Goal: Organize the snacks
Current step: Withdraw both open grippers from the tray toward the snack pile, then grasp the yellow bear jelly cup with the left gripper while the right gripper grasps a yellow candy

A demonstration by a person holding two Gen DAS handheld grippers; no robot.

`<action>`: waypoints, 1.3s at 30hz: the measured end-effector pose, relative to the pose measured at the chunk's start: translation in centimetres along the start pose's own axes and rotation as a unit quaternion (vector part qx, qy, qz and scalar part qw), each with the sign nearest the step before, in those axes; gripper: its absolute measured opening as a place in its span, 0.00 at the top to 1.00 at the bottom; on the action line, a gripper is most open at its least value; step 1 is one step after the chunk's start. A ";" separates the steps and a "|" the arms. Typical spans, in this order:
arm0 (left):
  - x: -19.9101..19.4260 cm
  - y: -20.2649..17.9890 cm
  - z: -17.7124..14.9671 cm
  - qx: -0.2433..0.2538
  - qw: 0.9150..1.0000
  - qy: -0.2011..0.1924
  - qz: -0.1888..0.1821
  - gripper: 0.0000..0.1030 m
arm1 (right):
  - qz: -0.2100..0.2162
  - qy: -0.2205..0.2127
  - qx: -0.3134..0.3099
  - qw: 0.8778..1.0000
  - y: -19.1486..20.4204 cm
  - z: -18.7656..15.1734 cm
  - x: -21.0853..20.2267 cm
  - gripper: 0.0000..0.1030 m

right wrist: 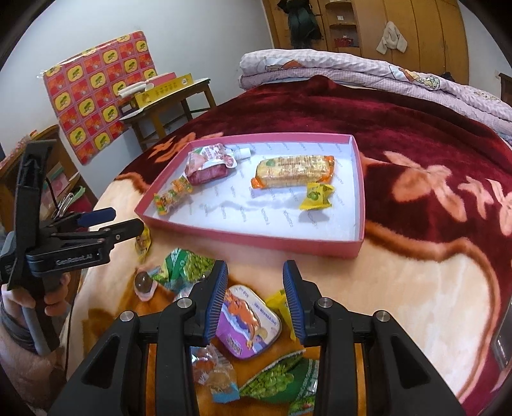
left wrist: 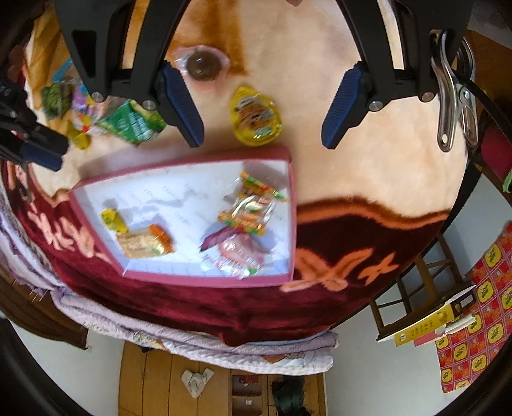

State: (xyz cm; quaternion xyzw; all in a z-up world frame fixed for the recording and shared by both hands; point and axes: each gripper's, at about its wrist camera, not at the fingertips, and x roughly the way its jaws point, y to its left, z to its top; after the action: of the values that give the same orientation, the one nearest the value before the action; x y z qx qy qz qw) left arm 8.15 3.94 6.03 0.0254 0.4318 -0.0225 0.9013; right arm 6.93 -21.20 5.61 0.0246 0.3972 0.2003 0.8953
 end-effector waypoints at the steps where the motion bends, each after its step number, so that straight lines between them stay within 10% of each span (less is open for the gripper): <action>1: 0.2 0.1 -0.1 0.000 1.000 0.004 0.002 0.23 | -0.003 0.002 0.000 1.000 -0.1 -0.2 0.0 0.64; 28: 3.1 0.6 -2.2 -0.037 0.999 0.007 -0.023 0.38 | -0.028 0.025 0.026 0.999 -2.5 -2.3 1.9 0.64; 39: 2.7 1.6 -2.1 -0.077 0.997 0.005 -0.001 0.64 | -0.042 0.024 0.030 0.998 -2.4 -2.6 1.7 0.63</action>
State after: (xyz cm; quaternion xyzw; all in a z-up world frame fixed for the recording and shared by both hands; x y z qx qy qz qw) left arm 8.27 5.62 2.63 -0.0447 0.4368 0.0100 0.8984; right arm 6.88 -23.01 2.11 0.0295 0.4249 0.1509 0.8921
